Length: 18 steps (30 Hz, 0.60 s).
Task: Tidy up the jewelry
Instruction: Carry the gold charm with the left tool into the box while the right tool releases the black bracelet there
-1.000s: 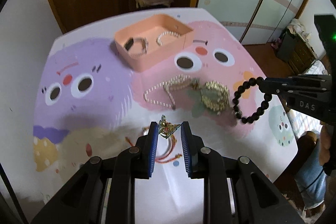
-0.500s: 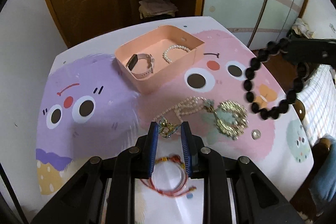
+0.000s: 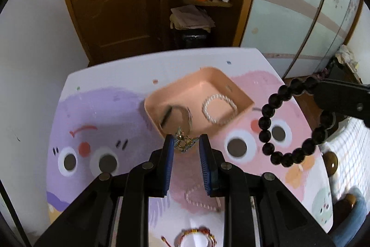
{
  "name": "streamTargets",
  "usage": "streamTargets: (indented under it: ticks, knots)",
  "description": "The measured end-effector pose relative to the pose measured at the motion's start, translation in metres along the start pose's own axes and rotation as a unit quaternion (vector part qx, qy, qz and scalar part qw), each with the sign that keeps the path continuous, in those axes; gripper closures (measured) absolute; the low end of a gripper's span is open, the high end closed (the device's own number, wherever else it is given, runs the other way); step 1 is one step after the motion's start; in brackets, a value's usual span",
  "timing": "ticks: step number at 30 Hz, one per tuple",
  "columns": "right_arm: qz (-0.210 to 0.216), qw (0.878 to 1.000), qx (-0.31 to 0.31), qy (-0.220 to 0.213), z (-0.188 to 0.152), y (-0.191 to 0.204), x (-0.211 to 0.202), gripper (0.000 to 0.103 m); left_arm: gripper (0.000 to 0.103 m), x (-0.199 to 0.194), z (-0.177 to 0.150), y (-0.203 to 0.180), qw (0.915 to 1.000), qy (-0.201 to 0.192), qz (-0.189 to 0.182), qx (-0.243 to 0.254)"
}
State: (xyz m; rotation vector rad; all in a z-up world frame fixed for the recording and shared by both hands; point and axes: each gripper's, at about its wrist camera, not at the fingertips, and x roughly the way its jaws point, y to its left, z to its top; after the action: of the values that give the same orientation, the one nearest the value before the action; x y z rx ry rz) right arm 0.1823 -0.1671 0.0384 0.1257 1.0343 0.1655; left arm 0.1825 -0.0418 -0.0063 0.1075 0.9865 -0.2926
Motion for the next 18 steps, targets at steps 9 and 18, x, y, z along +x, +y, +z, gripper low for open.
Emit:
streamTargets:
  ticks: [9,18]
  knots:
    - [0.030,0.999,0.042,0.015,0.047,-0.006,0.053,0.088,0.083,0.046,0.046,0.020,0.9980,0.045,-0.016,-0.042]
    - [0.068,0.991,0.087,0.074,0.051,-0.024,0.132,0.088,0.083,0.104,0.050,0.036,0.9921,0.095,-0.029,-0.077]
